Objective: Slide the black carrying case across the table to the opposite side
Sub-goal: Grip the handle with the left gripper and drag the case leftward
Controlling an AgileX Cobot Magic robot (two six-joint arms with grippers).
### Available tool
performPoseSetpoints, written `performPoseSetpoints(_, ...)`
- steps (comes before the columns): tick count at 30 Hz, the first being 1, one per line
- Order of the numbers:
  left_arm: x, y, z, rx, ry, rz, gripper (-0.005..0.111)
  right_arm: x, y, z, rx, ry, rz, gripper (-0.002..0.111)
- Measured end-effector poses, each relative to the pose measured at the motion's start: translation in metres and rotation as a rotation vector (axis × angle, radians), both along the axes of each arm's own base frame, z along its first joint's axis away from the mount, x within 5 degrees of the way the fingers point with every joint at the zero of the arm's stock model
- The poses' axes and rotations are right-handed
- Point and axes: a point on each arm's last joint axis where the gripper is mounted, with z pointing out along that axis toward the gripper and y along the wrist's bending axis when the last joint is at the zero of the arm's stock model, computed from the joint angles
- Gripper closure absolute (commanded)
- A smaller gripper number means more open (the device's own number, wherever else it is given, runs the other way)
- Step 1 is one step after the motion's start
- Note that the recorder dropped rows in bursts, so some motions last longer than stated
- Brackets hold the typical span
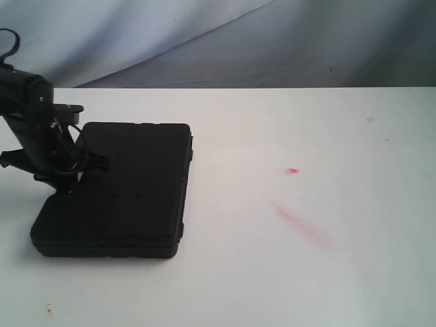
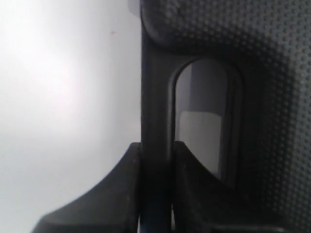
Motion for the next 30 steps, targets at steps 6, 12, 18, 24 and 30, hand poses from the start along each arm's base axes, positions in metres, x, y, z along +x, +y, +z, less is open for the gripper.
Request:
performPoseSetpoints(6, -0.005, 0.023, 0.0, 0.012, 0.0, 0.02, 0.107, 0.0, 0.0, 0.0, 0.0, 0.0, 0.0, 0.108)
performPoseSetpoints(12, -0.006, 0.024, 0.001, 0.016, -0.005, 0.015, 0.107, 0.0, 0.0, 0.0, 0.0, 0.0, 0.0, 0.108)
performPoseSetpoints(18, -0.006, 0.024, 0.0, 0.018, -0.005, 0.012, 0.107, 0.0, 0.0, 0.0, 0.0, 0.0, 0.0, 0.108)
performPoseSetpoints(24, -0.006, 0.024, 0.0, 0.018, -0.005, 0.012, 0.107, 0.0, 0.0, 0.0, 0.0, 0.0, 0.0, 0.108)
performPoseSetpoints(30, -0.006, 0.024, 0.0, 0.018, -0.005, 0.012, 0.104, 0.0, 0.0, 0.0, 0.0, 0.0, 0.0, 0.108)
